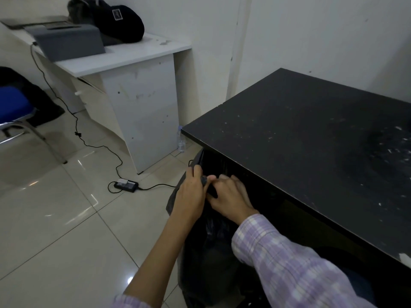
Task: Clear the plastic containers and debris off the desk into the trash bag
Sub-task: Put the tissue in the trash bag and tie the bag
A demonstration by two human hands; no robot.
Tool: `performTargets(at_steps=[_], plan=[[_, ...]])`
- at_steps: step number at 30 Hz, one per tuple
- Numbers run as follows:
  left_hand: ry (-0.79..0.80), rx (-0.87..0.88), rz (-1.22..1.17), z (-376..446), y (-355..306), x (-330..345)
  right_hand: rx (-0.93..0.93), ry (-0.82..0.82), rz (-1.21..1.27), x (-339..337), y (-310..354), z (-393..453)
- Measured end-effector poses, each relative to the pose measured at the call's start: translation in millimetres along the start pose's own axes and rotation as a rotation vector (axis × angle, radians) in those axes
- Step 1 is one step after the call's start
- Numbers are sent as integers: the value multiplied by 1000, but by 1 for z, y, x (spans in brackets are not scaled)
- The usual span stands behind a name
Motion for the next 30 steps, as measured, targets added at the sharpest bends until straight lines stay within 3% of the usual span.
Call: performTargets(at_steps=[4, 8, 12, 15, 20, 24, 26, 28, 30], plan=[[95, -86, 26, 3, -2, 3, 33, -46, -54, 1, -3, 3], [157, -98, -157, 6, -5, 3, 138, -8, -64, -2, -11, 9], [106, -72, -276, 2, -6, 6, 206, 22, 8, -1, -13, 11], [20, -24, -304, -7, -4, 10, 196, 139, 253, 4, -17, 5], [-98, 40, -322, -13, 1, 10, 299, 319, 984, -15, -18, 5], [-131, 87, -319, -14, -5, 4, 420, 362, 1153, -23, -21, 6], [-147, 129, -171, -17, -8, 1, 439, 260, 1254, -18, -23, 6], [-211, 157, 253, -18, -11, -1, 471, 219, 1258, -13, -25, 5], [-251, 200, 490, -19, -18, -3, 495, 233, 1170, -10, -28, 8]])
Point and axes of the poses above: each hand's wrist, its own z-axis towards the middle knuckle, its own x-axis out of the palm, y = z × x, the point moved 4 cm from there along z, towards the middle knuckle, and after that the axes turned 7 degrees about y, right-handed, at the moved point
